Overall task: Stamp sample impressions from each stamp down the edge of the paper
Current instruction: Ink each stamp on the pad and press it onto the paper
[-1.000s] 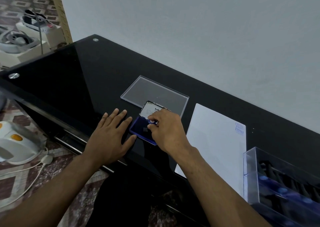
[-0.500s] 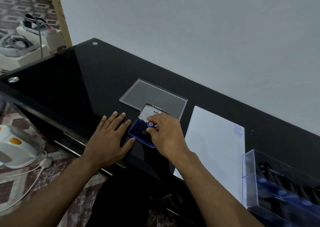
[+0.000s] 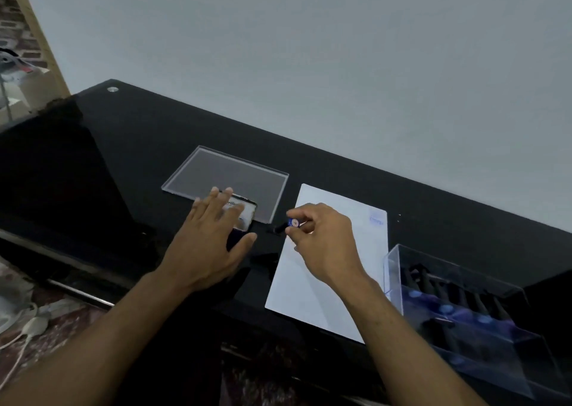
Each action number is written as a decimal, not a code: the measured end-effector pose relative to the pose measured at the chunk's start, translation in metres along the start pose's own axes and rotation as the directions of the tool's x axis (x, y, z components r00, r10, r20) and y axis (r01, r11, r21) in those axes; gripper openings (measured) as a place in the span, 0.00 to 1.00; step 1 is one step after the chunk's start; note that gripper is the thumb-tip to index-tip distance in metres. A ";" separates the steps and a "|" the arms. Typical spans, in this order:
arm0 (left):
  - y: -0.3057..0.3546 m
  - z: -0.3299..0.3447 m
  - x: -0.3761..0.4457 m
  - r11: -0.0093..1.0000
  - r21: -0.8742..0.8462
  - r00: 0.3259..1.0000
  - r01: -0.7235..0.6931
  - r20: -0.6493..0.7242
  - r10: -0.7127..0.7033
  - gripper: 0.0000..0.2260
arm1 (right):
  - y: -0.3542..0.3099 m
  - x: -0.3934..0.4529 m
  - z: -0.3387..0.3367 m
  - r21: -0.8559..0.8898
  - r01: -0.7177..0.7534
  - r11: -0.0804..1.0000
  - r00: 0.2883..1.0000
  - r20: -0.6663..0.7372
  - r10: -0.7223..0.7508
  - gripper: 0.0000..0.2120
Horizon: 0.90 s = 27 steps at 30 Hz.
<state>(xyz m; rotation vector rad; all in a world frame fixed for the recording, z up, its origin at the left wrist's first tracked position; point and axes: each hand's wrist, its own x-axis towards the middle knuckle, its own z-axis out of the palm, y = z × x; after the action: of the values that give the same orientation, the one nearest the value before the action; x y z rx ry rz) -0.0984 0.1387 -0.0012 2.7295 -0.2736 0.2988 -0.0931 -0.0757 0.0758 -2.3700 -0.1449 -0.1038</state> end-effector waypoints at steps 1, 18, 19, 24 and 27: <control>0.011 0.002 0.005 1.000 -0.014 1.000 -0.019 0.001 0.019 0.33 | 0.007 0.000 -0.006 0.007 -0.018 1.000 0.999 -0.031 0.018 0.11; 0.128 0.067 0.089 0.972 -0.053 0.969 -0.227 0.084 0.231 0.31 | 0.112 0.018 -0.105 -0.124 -0.148 0.981 0.936 -0.337 0.099 0.04; 0.131 0.070 0.095 0.971 -0.050 0.967 -0.233 0.095 0.237 0.31 | 0.116 0.021 -0.107 -0.135 -0.153 0.979 0.935 -0.340 0.099 0.04; 0.145 0.087 0.122 0.971 -0.004 0.958 -0.237 0.168 0.234 0.33 | 0.125 0.036 -0.112 -0.188 -0.136 0.973 0.944 -0.322 0.069 0.05; 0.148 0.097 0.136 0.970 -0.004 0.950 -0.242 0.202 0.238 0.33 | 0.130 0.042 -0.111 -0.224 -0.152 0.963 0.957 -0.277 0.087 0.08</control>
<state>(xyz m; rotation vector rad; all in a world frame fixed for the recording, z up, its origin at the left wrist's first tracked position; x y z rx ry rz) 0.0143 -0.0539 -0.0044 2.7499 -0.6660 0.0889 -0.0380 -0.2428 0.0717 -2.5740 0.1502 -0.3986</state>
